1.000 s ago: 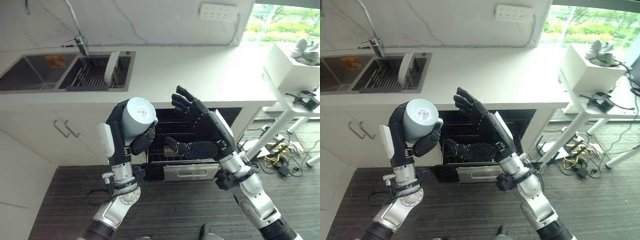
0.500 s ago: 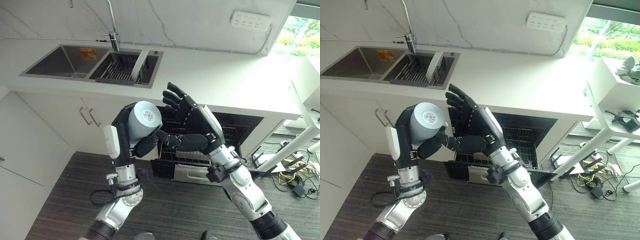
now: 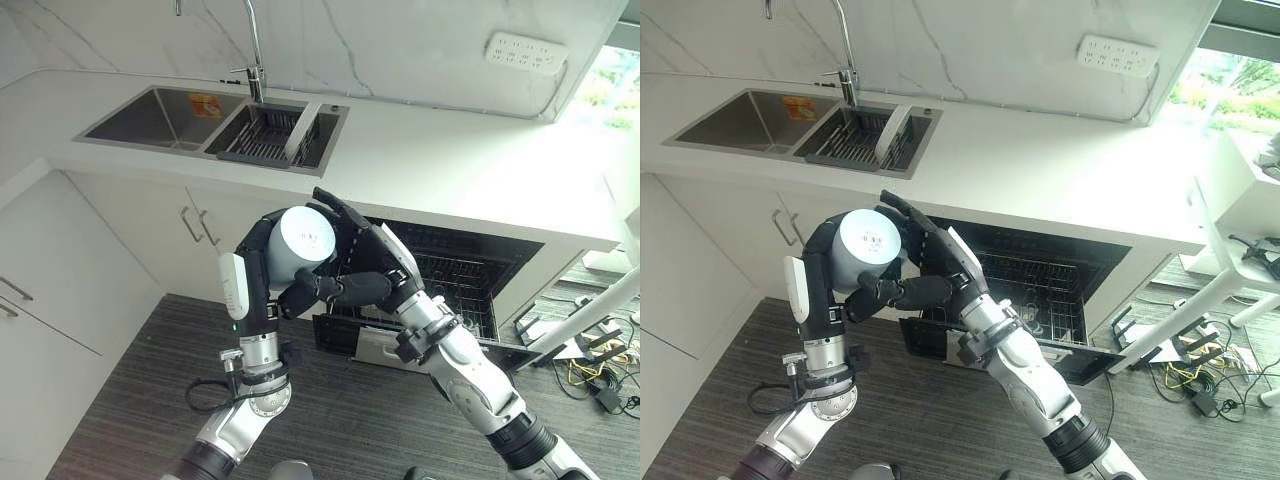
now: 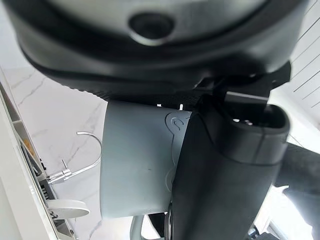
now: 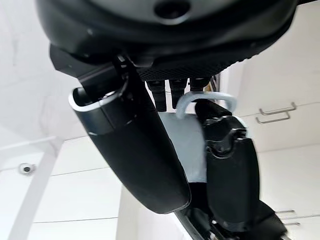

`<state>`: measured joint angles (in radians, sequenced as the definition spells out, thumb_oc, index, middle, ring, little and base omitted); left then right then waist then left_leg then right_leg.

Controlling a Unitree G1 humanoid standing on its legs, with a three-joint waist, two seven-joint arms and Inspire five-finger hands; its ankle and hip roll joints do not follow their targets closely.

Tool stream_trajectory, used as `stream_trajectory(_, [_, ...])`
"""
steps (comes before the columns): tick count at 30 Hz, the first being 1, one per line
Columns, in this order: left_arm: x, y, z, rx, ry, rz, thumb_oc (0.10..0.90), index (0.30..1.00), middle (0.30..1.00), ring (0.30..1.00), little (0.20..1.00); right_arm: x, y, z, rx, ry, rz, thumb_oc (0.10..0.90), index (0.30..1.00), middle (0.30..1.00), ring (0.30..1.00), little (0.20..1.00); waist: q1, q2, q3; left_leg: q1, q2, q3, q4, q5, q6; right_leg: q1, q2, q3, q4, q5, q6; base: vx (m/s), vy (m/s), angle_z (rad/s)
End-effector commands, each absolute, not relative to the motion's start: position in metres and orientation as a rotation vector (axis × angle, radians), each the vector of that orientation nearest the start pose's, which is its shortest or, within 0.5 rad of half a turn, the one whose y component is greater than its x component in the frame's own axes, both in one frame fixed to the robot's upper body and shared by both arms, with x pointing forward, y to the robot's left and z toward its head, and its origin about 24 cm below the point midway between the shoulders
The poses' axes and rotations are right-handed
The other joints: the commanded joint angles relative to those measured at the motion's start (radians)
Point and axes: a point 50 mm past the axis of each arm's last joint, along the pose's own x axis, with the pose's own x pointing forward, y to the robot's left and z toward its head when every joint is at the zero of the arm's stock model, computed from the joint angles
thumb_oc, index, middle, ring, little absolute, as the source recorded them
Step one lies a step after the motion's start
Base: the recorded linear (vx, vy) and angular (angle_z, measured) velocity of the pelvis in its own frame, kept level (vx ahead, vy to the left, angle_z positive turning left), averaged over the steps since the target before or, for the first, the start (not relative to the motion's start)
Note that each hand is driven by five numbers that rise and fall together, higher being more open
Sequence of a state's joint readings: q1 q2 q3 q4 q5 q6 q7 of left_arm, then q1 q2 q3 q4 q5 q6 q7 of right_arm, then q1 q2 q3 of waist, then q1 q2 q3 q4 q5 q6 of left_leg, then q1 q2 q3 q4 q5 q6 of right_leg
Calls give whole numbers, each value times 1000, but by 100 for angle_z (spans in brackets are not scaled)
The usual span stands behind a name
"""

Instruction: Place the dishes in the dishwasher.

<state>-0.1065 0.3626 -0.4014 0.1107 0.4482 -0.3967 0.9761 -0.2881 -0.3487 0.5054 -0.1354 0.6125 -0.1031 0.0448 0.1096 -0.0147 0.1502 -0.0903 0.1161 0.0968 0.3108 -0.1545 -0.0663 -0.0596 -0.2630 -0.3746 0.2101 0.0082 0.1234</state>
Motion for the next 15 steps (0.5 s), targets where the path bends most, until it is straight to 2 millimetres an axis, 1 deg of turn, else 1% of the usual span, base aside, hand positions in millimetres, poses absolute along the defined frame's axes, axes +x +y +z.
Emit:
stream_trajectory(1, [249, 115, 120, 357, -954, 285, 400, 300, 300, 300, 300, 270, -56, 167, 364, -442, 718, 800, 900, 900, 900, 900, -2, -24, -60, 17, -34, 40, -11, -103, 25, 48, 8, 40, 90, -204, 29, 0, 0, 0])
stream_trajectory(7, [249, 111, 120, 349, -961, 292, 400, 300, 300, 300, 300, 271, -48, 162, 362, -400, 718, 800, 900, 900, 900, 900, 1, -25, -57, 18, -35, 41, -11, -103, 26, 48, 7, 41, 90, -204, 30, 0, 0, 0])
stream_trajectory(12, [249, 110, 122, 322, -974, 334, 400, 300, 300, 300, 300, 271, -39, 153, 403, -354, 732, 800, 900, 900, 900, 900, 0, -23, -52, 21, -35, 41, -11, -104, 26, 48, 8, 47, 90, -204, 30, 0, 0, 0])
stream_trajectory(15, [249, 105, 115, 264, -932, 320, 400, 300, 300, 300, 300, 268, -30, 160, 431, -368, 768, 800, 900, 900, 900, 900, 5, -27, -47, 24, -36, 41, -11, -105, 27, 50, 9, 45, 90, -203, 28, 0, 0, 0])
